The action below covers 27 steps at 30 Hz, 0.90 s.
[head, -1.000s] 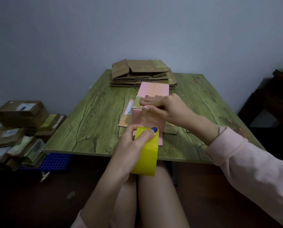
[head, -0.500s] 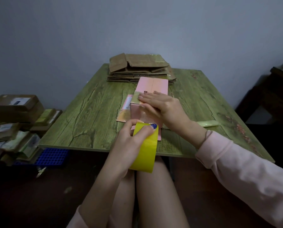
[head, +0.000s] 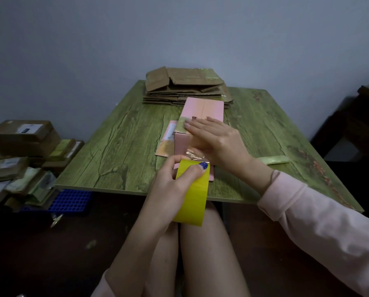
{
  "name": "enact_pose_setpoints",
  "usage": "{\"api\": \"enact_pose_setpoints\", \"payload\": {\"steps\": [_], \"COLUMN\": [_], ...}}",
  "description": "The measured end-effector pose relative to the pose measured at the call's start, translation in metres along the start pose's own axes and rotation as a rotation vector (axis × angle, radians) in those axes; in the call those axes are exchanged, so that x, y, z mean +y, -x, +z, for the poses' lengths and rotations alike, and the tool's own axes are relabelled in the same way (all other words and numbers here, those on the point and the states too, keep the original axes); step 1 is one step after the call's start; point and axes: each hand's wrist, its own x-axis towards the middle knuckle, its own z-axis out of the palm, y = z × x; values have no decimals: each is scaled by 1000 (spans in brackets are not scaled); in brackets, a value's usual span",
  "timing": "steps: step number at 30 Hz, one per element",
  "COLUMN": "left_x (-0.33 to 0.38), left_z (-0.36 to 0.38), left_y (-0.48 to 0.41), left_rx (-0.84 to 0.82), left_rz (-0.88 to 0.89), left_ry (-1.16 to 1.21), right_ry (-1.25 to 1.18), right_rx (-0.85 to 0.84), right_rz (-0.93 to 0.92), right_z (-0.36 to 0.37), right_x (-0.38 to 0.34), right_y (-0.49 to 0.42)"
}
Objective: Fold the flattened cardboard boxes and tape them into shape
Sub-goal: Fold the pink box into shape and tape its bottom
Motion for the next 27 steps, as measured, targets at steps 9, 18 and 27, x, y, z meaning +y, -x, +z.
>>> {"api": "enact_pose_setpoints", "payload": {"steps": [9,18,27], "left_x": [-1,-4,-5], "left_z": [-3,-4,-5], "left_y": [-1,-1,-1], "left_rx": [-27,-27,-30], "left_rz": [-10,-6,4], "left_ry": [23,51,49], "right_ry": [-341,-174,-193], "right_rx": [-303,-380,-348], "right_rz": [166,3,51], "right_z": [-22,-21,-19], "right_x": [9,15,7], "right_y": [-10,-3,-5]}}
